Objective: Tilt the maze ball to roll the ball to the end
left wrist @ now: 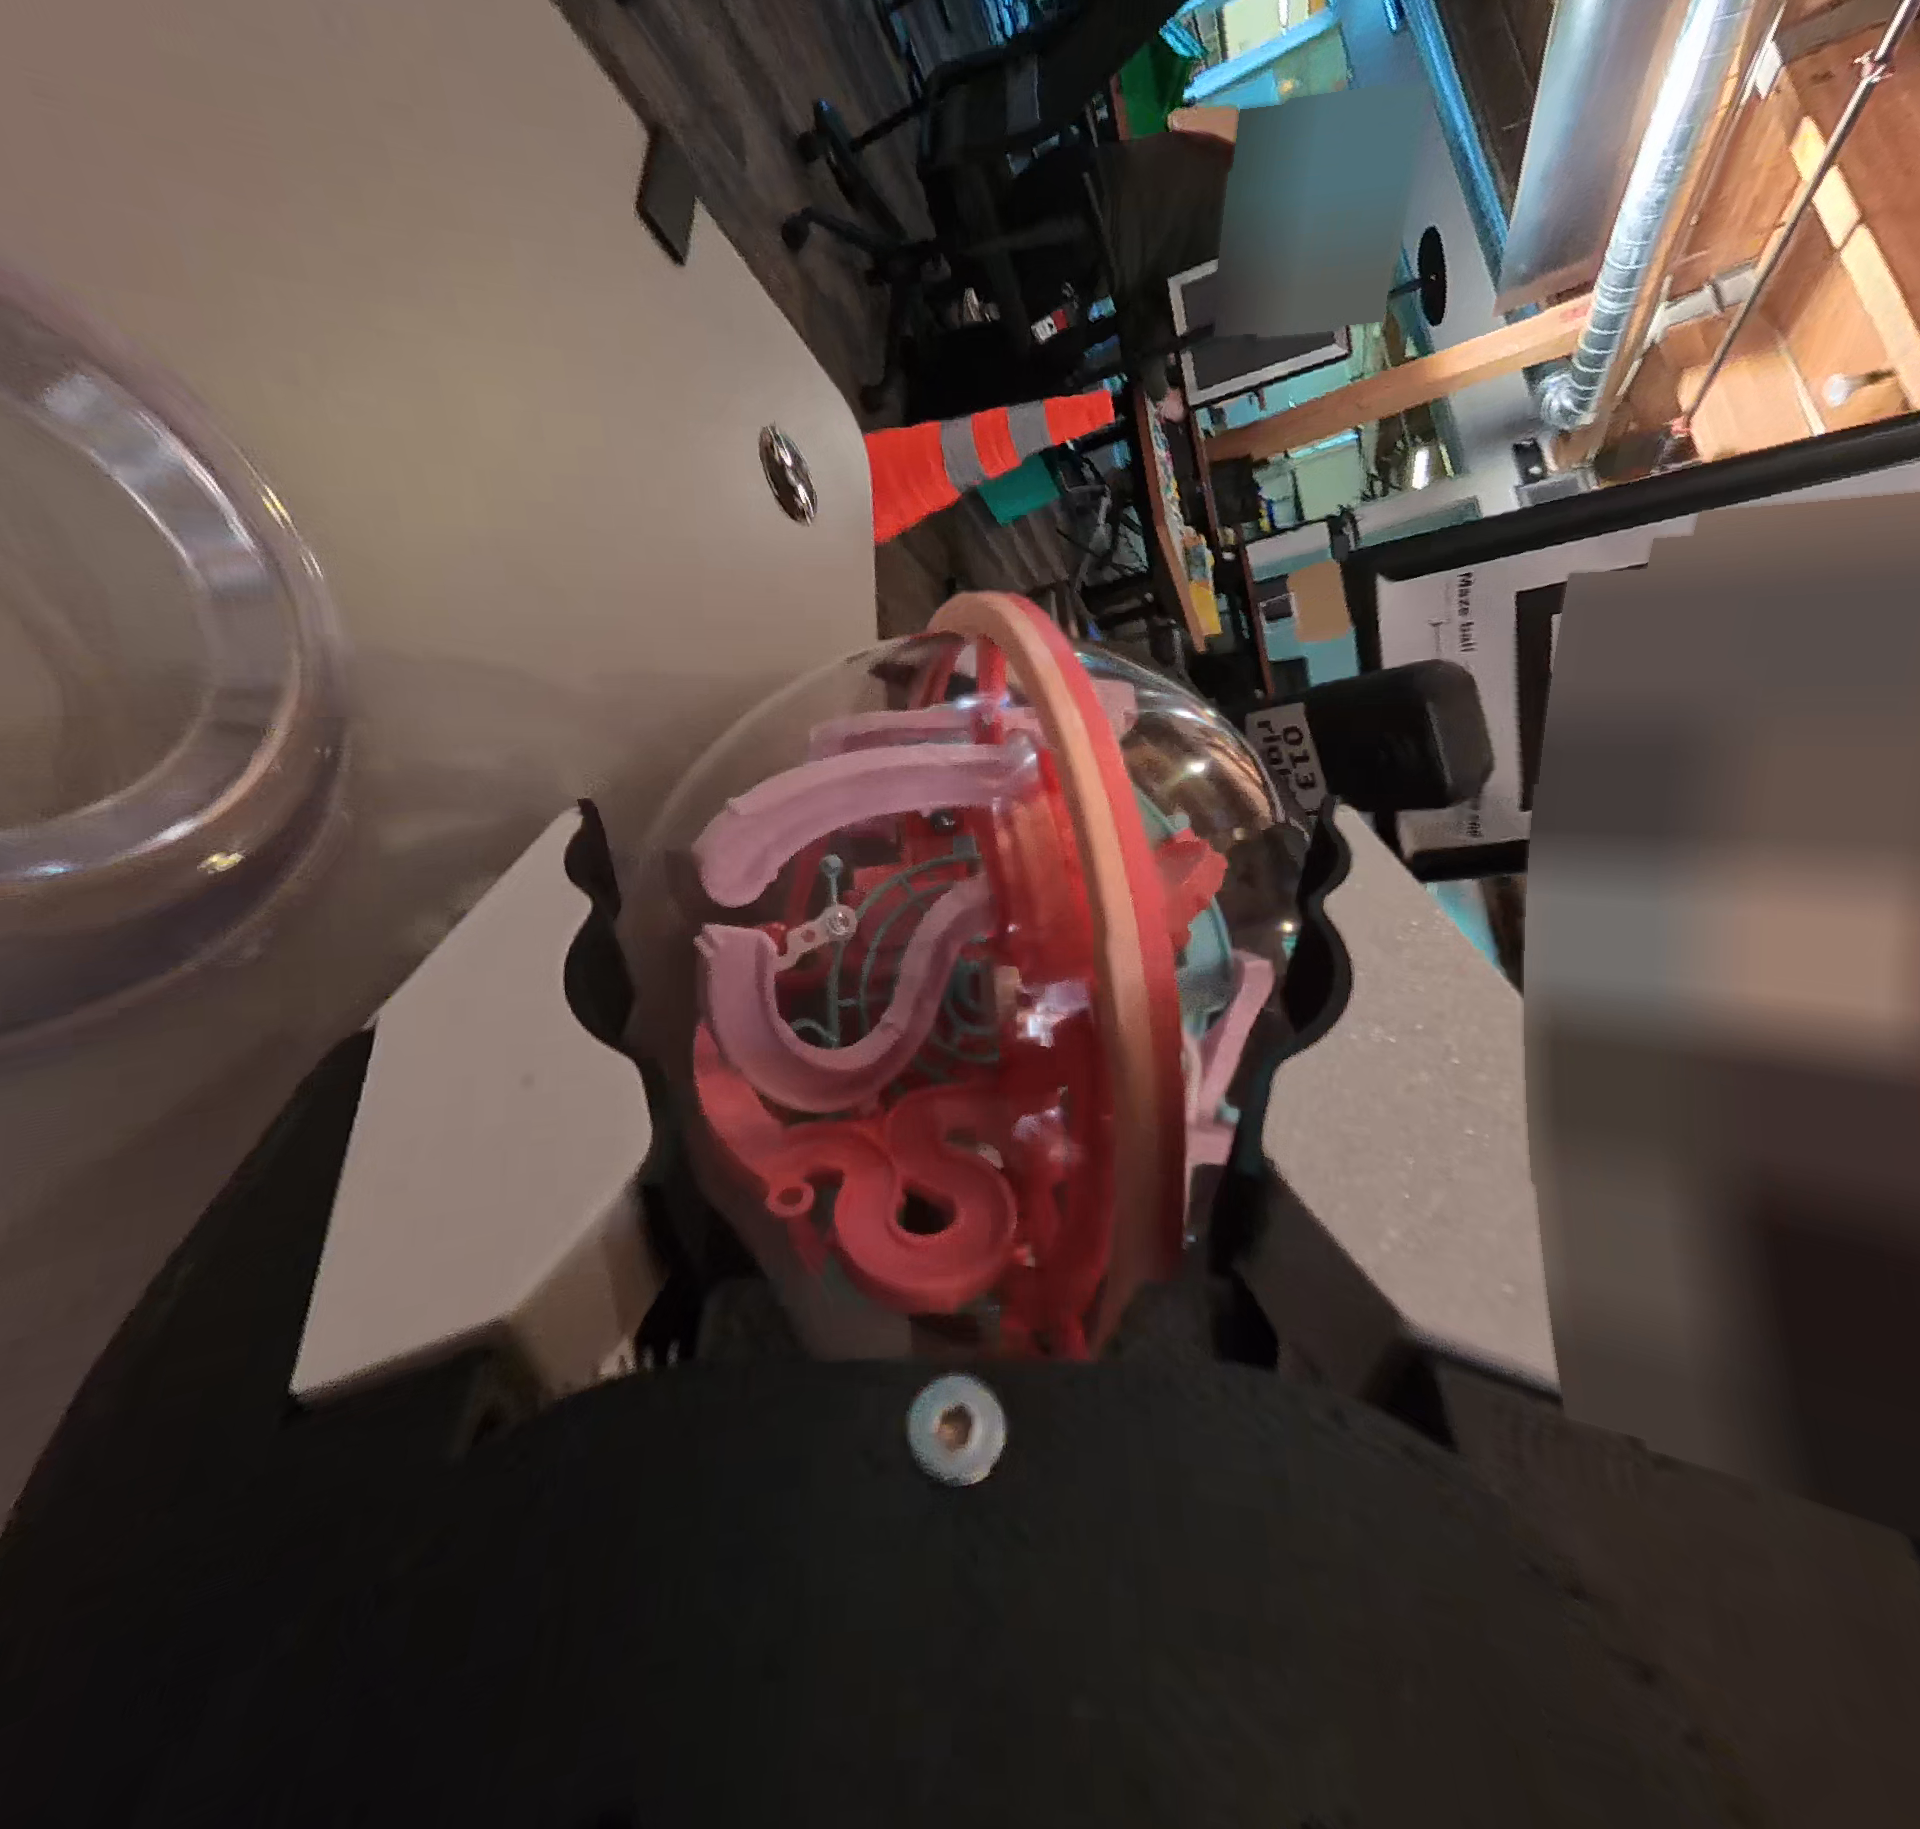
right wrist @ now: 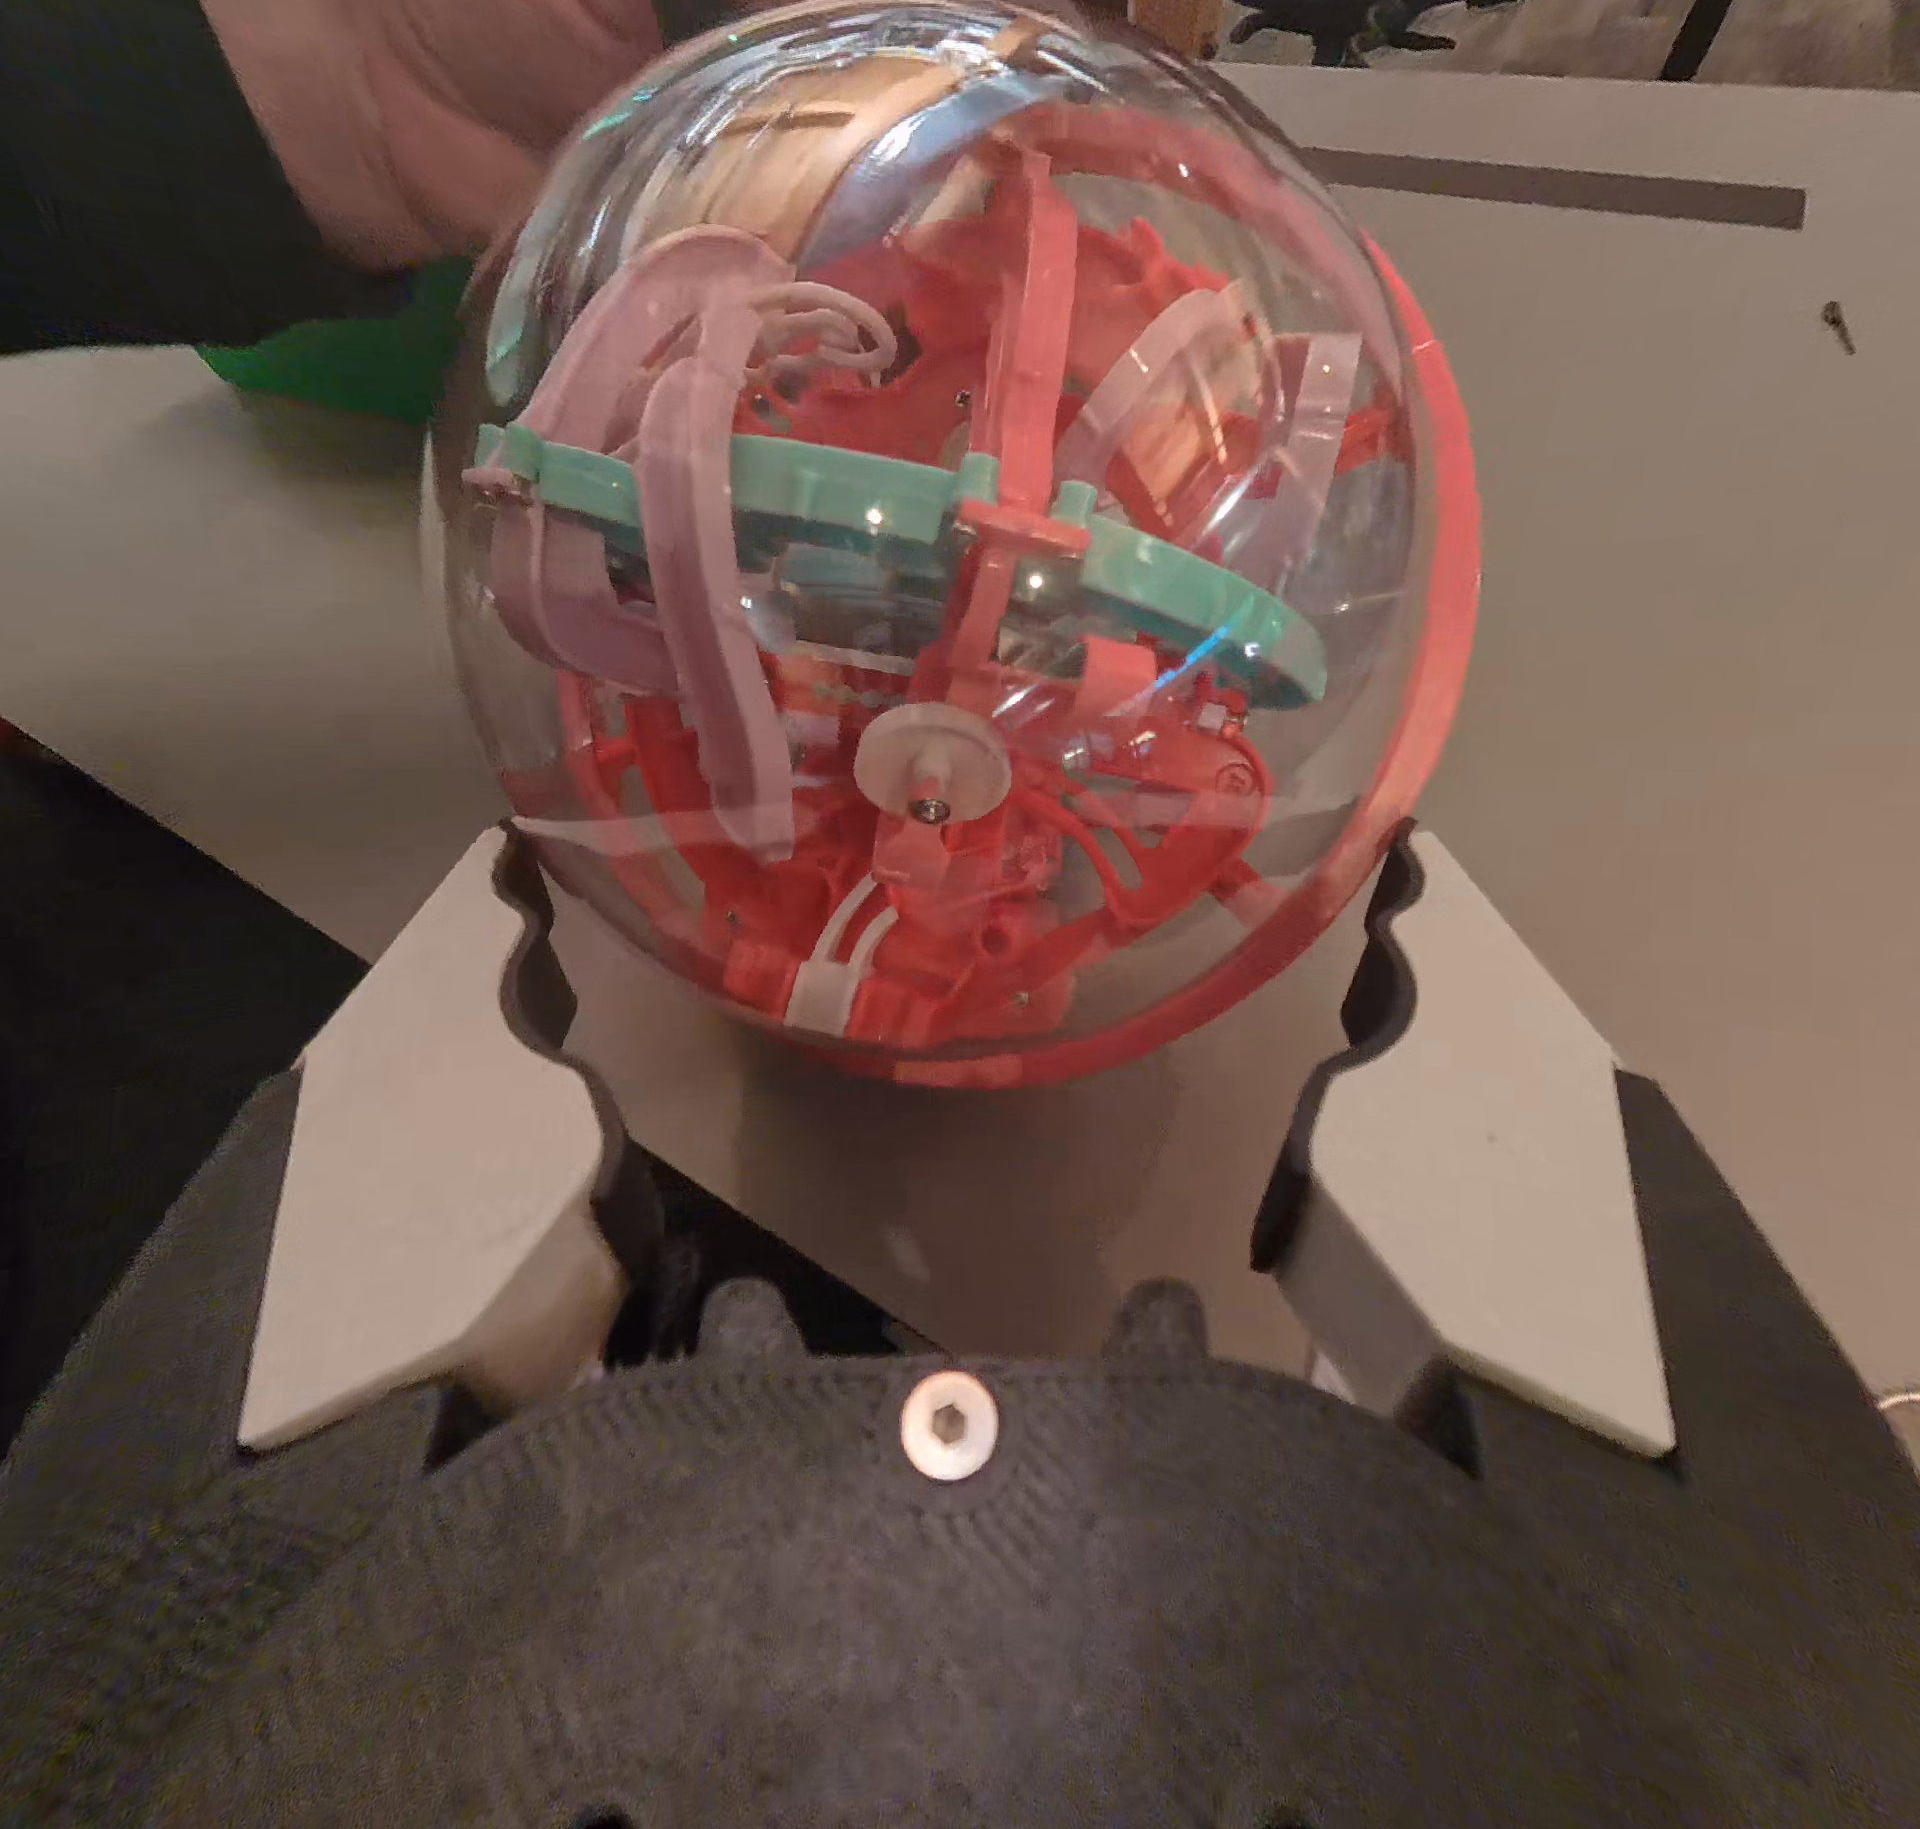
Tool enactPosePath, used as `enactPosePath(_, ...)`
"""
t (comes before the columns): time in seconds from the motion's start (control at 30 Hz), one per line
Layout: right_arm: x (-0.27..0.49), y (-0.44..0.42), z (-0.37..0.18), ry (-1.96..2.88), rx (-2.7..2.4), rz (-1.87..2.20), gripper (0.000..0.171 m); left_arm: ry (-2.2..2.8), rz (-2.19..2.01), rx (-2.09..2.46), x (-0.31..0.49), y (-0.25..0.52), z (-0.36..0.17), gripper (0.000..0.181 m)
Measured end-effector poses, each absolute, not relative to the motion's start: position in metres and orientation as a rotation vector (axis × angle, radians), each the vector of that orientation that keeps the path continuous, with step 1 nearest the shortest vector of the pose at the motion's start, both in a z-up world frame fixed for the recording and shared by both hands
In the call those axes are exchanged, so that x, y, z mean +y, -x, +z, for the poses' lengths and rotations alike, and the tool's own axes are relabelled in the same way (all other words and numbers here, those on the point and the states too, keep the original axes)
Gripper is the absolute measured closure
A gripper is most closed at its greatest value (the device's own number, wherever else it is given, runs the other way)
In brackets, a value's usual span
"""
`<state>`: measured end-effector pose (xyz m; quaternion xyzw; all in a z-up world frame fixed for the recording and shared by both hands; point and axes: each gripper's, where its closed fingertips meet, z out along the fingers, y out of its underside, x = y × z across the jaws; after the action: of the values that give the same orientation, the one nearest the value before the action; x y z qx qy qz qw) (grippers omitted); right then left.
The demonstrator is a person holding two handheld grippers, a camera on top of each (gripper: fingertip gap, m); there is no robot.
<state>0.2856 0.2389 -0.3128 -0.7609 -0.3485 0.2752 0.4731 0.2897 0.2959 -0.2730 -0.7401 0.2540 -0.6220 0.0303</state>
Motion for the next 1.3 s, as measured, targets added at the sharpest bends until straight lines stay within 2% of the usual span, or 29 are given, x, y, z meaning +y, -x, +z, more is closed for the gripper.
enactPosePath(0.03,0.239,-0.286,-0.312,1.864,-0.847,0.681,0.021,2.258,-1.879,0.784,0.299,-0.289,-0.273,0.054)
enactPosePath(0.27,0.239,-0.285,-0.311,1.875,-0.838,0.706,0.021,2.113,-1.791,0.821,0.306,-0.270,-0.249,0.052)
enactPosePath(0.47,0.239,-0.285,-0.311,1.884,-0.845,0.738,0.022,1.935,-1.287,1.411,0.265,-0.248,-0.257,0.024)
enactPosePath(0.6,0.240,-0.283,-0.309,1.886,-0.844,0.769,0.022,1.893,-1.013,1.673,0.243,-0.244,-0.288,0.024)
enactPosePath(0.73,0.240,-0.280,-0.308,1.895,-0.841,0.800,0.022,1.911,-0.986,1.665,0.244,-0.250,-0.301,0.029)
enactPosePath(1.3,0.236,-0.279,-0.307,1.899,-0.814,0.813,0.022,1.878,-1.050,1.595,0.239,-0.253,-0.301,0.028)
